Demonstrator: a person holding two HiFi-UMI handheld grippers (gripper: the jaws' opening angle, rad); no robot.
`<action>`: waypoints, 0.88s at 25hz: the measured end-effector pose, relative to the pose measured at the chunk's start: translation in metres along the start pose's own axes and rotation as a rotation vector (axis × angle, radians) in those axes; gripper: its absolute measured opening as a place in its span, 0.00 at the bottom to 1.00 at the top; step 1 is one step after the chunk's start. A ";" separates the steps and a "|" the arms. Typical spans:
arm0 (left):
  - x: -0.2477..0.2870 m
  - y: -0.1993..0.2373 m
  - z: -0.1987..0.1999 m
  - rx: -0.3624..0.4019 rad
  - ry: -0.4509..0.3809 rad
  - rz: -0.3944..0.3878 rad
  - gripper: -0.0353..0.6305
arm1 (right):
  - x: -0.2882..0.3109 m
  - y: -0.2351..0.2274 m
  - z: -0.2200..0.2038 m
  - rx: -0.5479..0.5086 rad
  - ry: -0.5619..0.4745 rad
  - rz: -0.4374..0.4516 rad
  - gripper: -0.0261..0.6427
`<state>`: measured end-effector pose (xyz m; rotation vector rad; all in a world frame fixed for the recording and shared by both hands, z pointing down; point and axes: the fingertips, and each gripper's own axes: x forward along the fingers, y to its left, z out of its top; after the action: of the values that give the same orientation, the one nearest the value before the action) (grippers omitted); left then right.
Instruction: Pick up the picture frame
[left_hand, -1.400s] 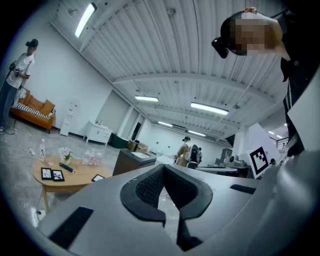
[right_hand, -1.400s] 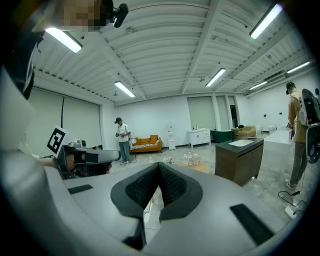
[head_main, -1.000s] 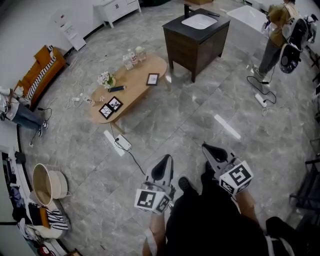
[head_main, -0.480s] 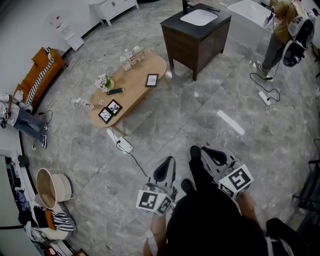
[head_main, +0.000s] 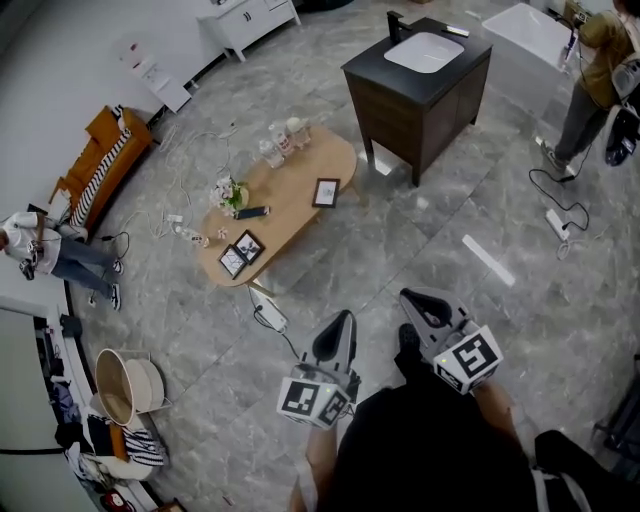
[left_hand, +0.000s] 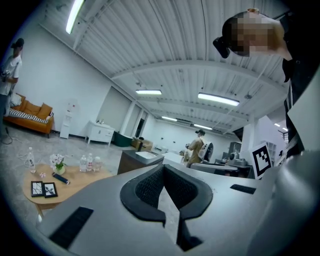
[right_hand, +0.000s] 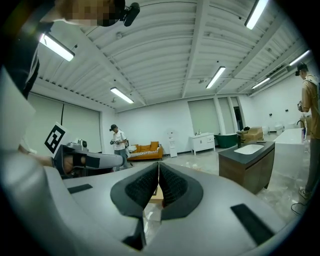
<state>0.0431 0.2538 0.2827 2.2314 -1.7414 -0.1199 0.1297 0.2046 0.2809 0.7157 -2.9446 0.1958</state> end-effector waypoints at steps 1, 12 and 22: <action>0.011 0.002 0.004 0.001 -0.004 0.007 0.07 | 0.006 -0.011 0.003 -0.002 -0.001 0.007 0.06; 0.072 0.035 0.003 0.010 0.030 0.058 0.07 | 0.061 -0.064 0.000 0.058 0.030 0.095 0.06; 0.139 0.096 0.007 -0.043 0.055 0.000 0.07 | 0.118 -0.100 0.009 0.083 0.034 0.045 0.06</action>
<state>-0.0122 0.0989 0.3205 2.1832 -1.6948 -0.0933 0.0715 0.0619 0.2971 0.6500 -2.9364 0.3329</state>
